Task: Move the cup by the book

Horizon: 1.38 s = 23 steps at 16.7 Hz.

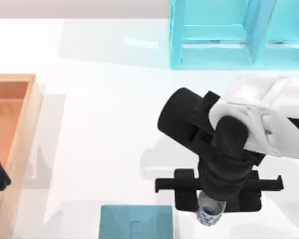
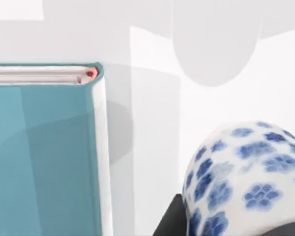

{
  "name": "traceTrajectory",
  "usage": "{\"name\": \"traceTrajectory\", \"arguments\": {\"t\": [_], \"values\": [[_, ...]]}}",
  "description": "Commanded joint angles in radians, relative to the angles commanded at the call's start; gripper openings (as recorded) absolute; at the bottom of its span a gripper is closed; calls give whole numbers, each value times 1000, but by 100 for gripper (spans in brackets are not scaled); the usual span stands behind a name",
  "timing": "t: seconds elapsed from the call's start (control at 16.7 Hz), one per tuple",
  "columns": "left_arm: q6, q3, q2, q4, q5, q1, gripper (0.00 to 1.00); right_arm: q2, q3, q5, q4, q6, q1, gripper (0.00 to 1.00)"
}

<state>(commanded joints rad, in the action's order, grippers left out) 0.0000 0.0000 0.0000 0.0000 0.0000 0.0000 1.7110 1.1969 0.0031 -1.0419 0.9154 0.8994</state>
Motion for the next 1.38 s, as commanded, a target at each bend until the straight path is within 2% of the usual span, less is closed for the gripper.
{"name": "traceTrajectory", "arguments": {"t": [0.3,1.08,1.38], "values": [[0,0,0,0,0,0,100,8,-17,0,16,0,4,0],[0,0,0,0,0,0,100,8,-17,0,16,0,4,98],[0,0,0,0,0,0,100,8,-17,0,16,0,4,100]]}}
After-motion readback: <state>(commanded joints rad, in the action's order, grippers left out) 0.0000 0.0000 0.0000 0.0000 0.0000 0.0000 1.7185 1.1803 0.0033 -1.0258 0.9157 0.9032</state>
